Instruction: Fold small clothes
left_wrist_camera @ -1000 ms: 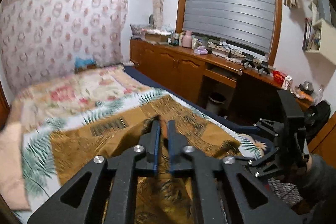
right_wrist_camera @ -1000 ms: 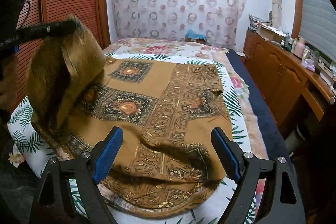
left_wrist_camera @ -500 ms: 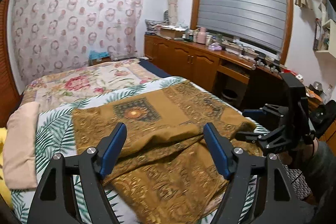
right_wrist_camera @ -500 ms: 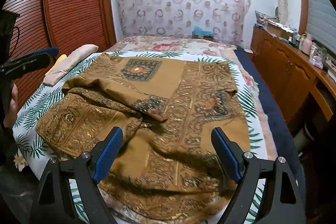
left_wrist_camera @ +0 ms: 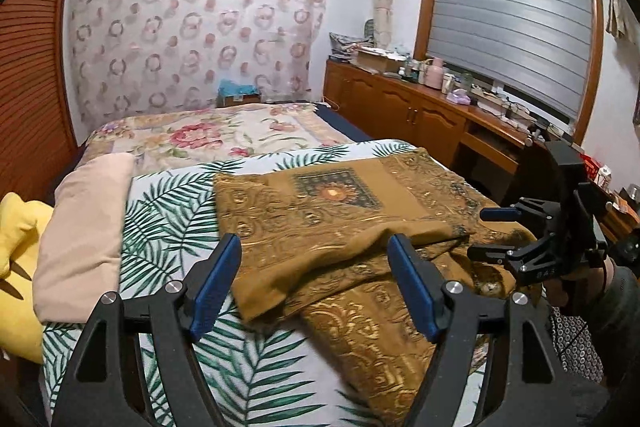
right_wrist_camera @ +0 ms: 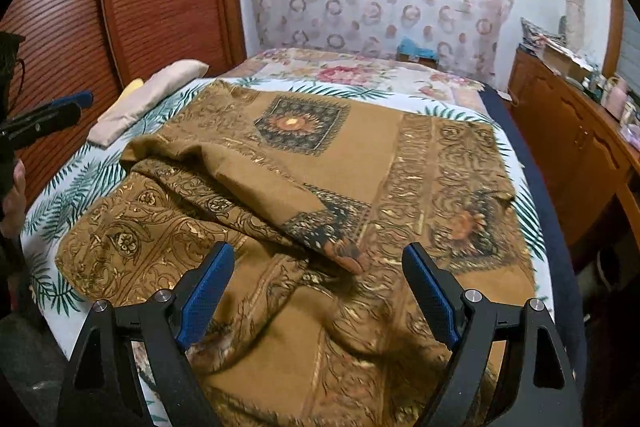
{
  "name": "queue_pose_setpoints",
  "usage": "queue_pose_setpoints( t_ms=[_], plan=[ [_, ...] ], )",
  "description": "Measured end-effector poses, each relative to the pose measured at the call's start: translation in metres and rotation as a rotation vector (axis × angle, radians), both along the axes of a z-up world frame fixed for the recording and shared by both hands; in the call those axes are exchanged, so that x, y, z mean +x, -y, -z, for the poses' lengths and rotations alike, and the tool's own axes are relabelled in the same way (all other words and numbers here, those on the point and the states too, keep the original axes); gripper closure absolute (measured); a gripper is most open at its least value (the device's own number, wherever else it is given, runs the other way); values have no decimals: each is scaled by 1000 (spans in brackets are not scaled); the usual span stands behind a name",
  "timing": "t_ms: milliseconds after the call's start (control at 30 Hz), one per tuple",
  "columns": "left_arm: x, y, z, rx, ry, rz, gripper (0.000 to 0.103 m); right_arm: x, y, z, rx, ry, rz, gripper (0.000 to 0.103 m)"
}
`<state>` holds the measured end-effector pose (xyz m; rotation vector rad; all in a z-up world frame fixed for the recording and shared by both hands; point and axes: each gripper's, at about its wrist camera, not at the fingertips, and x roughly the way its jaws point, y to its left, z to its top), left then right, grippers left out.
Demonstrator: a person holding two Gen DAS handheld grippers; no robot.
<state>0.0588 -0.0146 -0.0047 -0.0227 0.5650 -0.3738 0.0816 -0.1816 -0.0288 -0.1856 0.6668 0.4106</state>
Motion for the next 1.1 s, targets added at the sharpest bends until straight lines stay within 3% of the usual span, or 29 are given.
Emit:
queue_pose_setpoints(
  t_ms=[367,467,567,633,733,1100],
  plan=[
    [4,-12,11,1,-18,-28,27,28,-23,7,-75,-71,-81,19],
    [4,-13,14,5,-22,-26,27,32,-25,8,-82,-74,-90,31],
    [3,-13,15,7,-24,-22,27,35,-23,8,-80,-71,-90,50],
    [4,-12,15,6,-24,-21,27,35,-23,8,-85,-66,-95,75],
    [4,-12,15,5,-25,-22,27,31,-26,6,-90,-48,-110,90],
    [-4,-15,11,-22,6,-15,27,-35,-14,-53,84,157,-171,93]
  ],
)
